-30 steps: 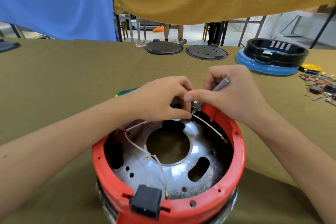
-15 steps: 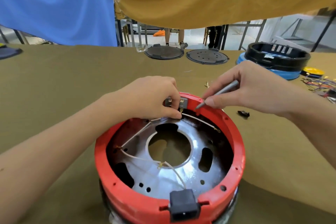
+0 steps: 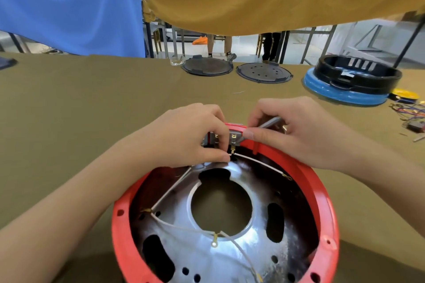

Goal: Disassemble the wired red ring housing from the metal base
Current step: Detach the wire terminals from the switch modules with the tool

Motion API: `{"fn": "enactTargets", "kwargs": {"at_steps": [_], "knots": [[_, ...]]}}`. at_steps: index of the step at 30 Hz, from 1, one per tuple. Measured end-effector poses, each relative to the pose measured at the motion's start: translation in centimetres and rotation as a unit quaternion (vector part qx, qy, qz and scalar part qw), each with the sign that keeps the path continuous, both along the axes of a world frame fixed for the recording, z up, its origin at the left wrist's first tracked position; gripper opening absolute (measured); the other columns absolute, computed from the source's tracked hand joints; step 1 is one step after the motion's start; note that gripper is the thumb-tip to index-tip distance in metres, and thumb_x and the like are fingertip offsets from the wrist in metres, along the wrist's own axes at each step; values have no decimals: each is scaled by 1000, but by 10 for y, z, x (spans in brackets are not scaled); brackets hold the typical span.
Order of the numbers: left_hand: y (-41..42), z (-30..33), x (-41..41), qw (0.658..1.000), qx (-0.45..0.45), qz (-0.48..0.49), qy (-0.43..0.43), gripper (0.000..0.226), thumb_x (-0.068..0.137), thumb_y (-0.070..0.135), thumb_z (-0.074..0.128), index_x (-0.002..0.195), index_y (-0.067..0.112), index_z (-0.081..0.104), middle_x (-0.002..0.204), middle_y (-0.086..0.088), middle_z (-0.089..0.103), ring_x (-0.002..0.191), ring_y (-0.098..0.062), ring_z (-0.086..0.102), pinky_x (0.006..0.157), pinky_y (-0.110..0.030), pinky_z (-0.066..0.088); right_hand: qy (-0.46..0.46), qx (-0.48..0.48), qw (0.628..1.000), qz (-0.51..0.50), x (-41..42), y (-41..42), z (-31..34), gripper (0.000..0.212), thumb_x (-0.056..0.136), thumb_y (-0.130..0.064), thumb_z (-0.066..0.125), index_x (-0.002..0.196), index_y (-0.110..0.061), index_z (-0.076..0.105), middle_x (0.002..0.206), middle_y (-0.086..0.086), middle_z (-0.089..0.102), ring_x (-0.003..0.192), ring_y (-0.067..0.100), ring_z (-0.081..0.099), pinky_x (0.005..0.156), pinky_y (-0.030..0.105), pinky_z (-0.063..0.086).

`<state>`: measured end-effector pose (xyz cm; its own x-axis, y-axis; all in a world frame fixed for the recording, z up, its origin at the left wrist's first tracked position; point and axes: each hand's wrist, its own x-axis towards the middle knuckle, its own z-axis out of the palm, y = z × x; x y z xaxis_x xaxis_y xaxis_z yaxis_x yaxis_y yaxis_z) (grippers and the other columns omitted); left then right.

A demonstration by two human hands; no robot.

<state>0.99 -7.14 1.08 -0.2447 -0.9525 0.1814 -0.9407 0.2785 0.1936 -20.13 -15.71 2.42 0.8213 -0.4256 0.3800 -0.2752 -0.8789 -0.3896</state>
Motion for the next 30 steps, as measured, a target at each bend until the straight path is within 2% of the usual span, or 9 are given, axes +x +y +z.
{"fn": "enactTargets", "kwargs": {"at_steps": [7,11,14,16,20,22,24,26,30], "knots": [[-1,-1,0,1000,10,-8,26,15,78,53,71,75,39,67,100,19,49,93,1,45,85,-39,46,33,105,994,-12,10,-10,11,22,88,-34,70,74,-18,66,56,-10,57,48,3,45,47,14,34],[-2,0,-2,999,18,-14,34,14,78,50,73,74,38,68,97,18,47,93,-2,45,86,-36,44,11,130,991,-23,11,-10,11,26,90,-33,68,73,-13,65,55,-7,53,47,4,39,47,15,31],[-4,1,-3,999,22,-18,35,14,79,47,75,73,37,68,96,16,46,92,-2,44,85,-30,41,-46,131,990,-39,16,-6,1,36,95,-33,61,71,-6,61,72,10,68,57,19,55,54,26,39],[-5,2,-4,999,25,-21,37,13,79,46,75,73,37,68,95,16,46,91,-2,44,84,-27,39,-101,133,983,-75,21,-4,-7,43,99,-27,58,67,3,55,73,19,68,65,9,68,57,31,47],[-5,2,-4,998,33,-25,39,13,79,45,75,72,37,67,94,15,46,92,-2,45,83,-26,39,-143,138,975,-104,30,-5,-13,42,97,-15,53,67,15,51,68,30,65,64,0,71,53,41,48],[-6,2,-5,998,35,-27,41,14,79,45,76,71,37,67,94,14,46,92,-2,44,83,-25,38,-154,131,973,-110,33,-8,-14,40,93,-11,51,60,11,49,63,26,65,62,3,71,49,36,45],[-5,2,-5,998,38,-27,42,14,78,44,76,70,38,66,94,15,45,92,0,43,82,-24,37,-142,133,974,-117,34,-11,-16,40,90,-10,51,51,-2,48,50,4,64,65,12,72,52,32,46],[-5,2,-6,998,42,-28,47,14,78,44,76,71,37,67,94,15,44,93,1,44,81,-23,37,-123,141,975,-118,35,-12,-17,42,90,-11,51,48,-9,47,46,-6,60,65,15,71,57,36,50],[-5,3,-5,997,44,-33,60,13,78,43,77,71,37,67,94,14,45,93,-1,45,85,-26,40,-166,126,973,-103,34,-10,-18,45,98,-16,50,57,3,56,58,5,69,54,2,64,58,31,50]]}}
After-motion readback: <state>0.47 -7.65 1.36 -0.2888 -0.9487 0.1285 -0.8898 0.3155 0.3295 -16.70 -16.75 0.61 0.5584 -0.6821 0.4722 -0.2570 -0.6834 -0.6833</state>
